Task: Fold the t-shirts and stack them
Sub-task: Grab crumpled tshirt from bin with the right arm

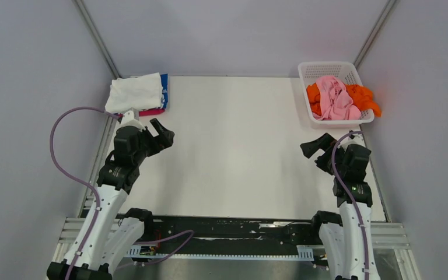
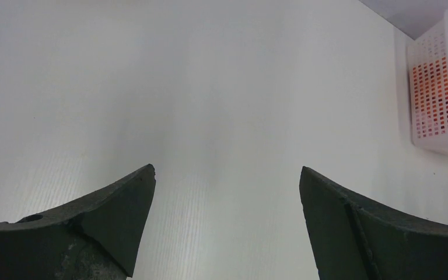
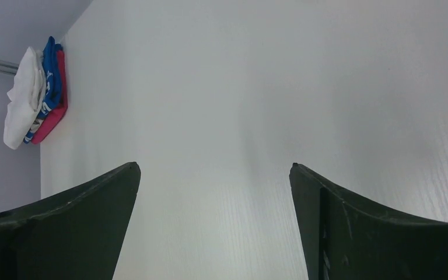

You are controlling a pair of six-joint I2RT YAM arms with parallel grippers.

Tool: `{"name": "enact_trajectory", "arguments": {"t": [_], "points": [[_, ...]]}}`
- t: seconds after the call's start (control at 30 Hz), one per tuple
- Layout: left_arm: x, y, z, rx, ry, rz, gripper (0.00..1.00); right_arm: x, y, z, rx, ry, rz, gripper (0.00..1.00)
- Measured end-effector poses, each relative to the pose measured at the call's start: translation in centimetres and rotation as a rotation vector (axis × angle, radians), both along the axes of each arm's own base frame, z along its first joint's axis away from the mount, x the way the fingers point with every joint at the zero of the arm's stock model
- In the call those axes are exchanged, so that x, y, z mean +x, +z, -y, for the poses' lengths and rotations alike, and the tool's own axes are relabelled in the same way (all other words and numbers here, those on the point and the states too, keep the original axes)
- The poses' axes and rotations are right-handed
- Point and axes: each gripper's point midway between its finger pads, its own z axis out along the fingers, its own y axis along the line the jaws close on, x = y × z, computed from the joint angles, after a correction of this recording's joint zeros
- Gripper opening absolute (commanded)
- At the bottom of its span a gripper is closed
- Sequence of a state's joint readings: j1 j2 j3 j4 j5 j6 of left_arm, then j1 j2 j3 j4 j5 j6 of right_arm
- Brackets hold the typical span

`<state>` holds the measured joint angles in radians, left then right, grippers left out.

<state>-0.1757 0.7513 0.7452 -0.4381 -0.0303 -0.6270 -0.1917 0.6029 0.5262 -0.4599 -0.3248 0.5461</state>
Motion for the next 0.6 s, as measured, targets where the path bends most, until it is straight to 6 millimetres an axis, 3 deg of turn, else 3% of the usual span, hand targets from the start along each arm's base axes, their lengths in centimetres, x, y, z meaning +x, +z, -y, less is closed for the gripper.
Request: {"name": "enact_trajectory", "arguments": {"t": [0.17, 0.3, 0.43, 0.5, 0.6], "points": [[-0.2, 0.2, -0.1, 0.001, 0.003, 0.006, 1.00, 1.1, 2.0, 0.8, -0.036, -0.022, 0.031, 1.00], [-0.2, 0.1, -0.1, 0.000, 0.003, 0.003, 1.00, 3.7, 4.2, 2.8, -0.099, -0.081, 0.024, 1.00], [0.4, -0.6, 0.2, -0.006, 0.000, -0.021, 1.00, 8.3, 6.5, 6.3, -0.197, -0.180, -0.038, 1.00], [0.7, -0.9, 0.3, -0.009, 0.000, -0.031, 1.00, 11.5, 7.0, 8.7, -0.255, -0.232, -0.093, 1.00], [1.1, -1.2, 0.4, -0.014, 0.002, -0.039, 1.00, 15.2, 5.8, 11.7, -0.324, -0.264, -0.179, 0.94]]}}
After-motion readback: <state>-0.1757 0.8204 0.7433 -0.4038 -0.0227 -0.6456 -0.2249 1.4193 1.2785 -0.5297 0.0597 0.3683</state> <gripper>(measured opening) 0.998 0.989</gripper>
